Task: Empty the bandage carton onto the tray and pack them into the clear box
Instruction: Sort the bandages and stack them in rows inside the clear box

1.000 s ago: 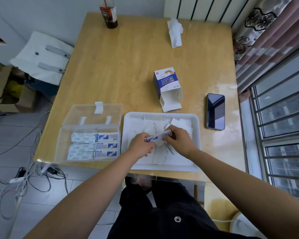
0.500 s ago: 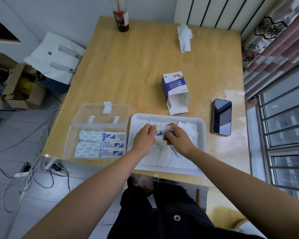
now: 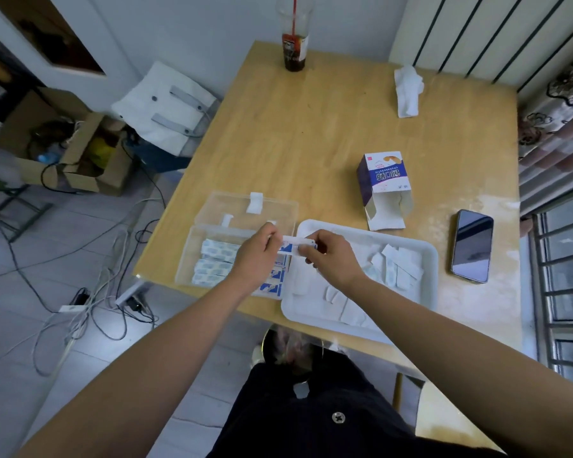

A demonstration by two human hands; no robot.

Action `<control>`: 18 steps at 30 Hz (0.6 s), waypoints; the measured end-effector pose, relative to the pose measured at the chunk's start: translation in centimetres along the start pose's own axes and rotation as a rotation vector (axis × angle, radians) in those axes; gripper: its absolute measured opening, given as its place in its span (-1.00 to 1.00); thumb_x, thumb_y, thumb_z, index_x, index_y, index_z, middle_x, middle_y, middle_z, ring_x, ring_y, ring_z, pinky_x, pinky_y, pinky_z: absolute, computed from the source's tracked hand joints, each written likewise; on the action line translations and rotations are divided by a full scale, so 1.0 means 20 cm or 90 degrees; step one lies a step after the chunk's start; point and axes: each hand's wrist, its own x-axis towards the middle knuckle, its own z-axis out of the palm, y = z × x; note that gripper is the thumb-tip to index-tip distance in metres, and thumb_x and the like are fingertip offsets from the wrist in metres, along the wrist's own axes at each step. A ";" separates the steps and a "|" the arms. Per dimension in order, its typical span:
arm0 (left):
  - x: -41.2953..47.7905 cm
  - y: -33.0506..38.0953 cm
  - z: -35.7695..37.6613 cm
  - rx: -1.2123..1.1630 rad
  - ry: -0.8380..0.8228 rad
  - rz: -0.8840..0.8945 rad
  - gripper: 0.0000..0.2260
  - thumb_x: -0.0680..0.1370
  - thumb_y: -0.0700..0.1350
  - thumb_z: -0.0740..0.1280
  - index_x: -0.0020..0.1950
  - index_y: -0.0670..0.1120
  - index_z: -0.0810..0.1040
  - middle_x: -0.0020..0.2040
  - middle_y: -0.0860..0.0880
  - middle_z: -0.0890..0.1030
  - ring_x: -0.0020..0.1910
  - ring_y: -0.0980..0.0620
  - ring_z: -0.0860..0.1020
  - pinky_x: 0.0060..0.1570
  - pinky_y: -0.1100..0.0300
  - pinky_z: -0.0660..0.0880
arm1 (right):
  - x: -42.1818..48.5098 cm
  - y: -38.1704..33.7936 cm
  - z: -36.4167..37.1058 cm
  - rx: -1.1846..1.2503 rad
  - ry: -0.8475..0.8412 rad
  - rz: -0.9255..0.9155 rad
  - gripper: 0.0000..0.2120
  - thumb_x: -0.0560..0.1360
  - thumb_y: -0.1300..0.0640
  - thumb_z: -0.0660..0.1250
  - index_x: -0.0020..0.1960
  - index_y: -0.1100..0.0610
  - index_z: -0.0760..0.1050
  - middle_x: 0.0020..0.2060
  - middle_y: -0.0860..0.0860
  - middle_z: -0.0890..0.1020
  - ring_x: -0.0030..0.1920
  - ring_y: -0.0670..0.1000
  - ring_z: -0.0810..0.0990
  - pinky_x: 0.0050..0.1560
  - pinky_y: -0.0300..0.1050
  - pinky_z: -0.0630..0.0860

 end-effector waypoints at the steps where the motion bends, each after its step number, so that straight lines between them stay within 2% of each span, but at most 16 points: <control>1: -0.01 -0.01 -0.04 -0.008 -0.013 -0.009 -0.79 0.65 -0.02 0.09 -0.08 -0.09 0.39 -0.34 0.00 0.43 -0.34 0.00 0.42 -0.30 0.10 0.37 | 0.01 -0.01 0.02 -0.010 0.000 0.004 -0.91 0.50 0.16 0.36 -0.11 0.19 0.54 -0.34 0.03 0.60 -0.35 -0.07 0.54 -0.24 -0.14 0.49; 3: -0.03 -0.04 -0.12 0.014 -0.029 -0.004 -0.80 0.65 -0.03 0.11 -0.02 -0.09 0.46 -0.28 -0.03 0.52 -0.29 -0.02 0.52 -0.27 0.07 0.45 | 0.02 -0.05 0.07 0.001 -0.012 0.001 -0.89 0.49 0.18 0.39 -0.06 0.23 0.56 -0.35 0.04 0.59 -0.35 -0.04 0.57 -0.27 -0.20 0.51; 5: -0.04 -0.06 -0.18 0.066 -0.028 0.035 -0.83 0.63 -0.08 0.18 0.01 -0.06 0.55 -0.16 -0.06 0.60 -0.18 -0.06 0.59 -0.14 0.00 0.51 | 0.02 -0.07 0.12 0.020 -0.019 -0.005 -0.90 0.48 0.22 0.41 -0.02 0.19 0.55 -0.36 0.03 0.54 -0.36 0.00 0.57 -0.32 -0.25 0.49; 8: -0.04 -0.10 -0.26 0.104 -0.041 0.057 -0.84 0.58 -0.14 0.29 0.06 -0.07 0.66 -0.03 0.02 0.67 -0.03 0.03 0.60 0.02 0.10 0.53 | 0.01 -0.10 0.20 0.001 -0.044 -0.016 -0.90 0.46 0.23 0.44 -0.07 0.14 0.55 -0.40 0.02 0.55 -0.42 -0.04 0.58 -0.35 -0.26 0.47; 10: -0.03 -0.12 -0.28 0.135 -0.057 0.051 -0.84 0.57 -0.13 0.33 0.07 -0.07 0.67 0.00 0.04 0.68 0.01 0.07 0.60 0.07 0.13 0.51 | 0.00 -0.11 0.23 -0.004 -0.056 -0.007 -0.91 0.45 0.22 0.45 -0.07 0.15 0.57 -0.40 0.01 0.56 -0.44 -0.04 0.59 -0.37 -0.27 0.48; 15: -0.01 -0.15 -0.29 0.147 -0.065 0.027 -0.85 0.57 -0.14 0.32 0.02 -0.09 0.68 -0.03 -0.02 0.69 -0.01 0.01 0.60 0.06 0.09 0.51 | 0.01 -0.10 0.23 -0.048 -0.021 0.000 -0.86 0.41 0.08 0.50 -0.07 0.09 0.62 -0.27 0.05 0.62 -0.35 -0.05 0.54 -0.30 -0.26 0.46; 18: 0.00 -0.15 -0.25 0.140 -0.105 0.005 -0.87 0.57 -0.12 0.32 -0.01 -0.08 0.66 -0.09 0.01 0.66 -0.14 -0.02 0.59 -0.08 0.08 0.52 | 0.00 -0.07 0.22 -0.067 -0.007 0.033 -0.86 0.39 0.08 0.52 -0.11 0.10 0.62 -0.30 0.02 0.63 -0.35 -0.11 0.50 -0.29 -0.26 0.43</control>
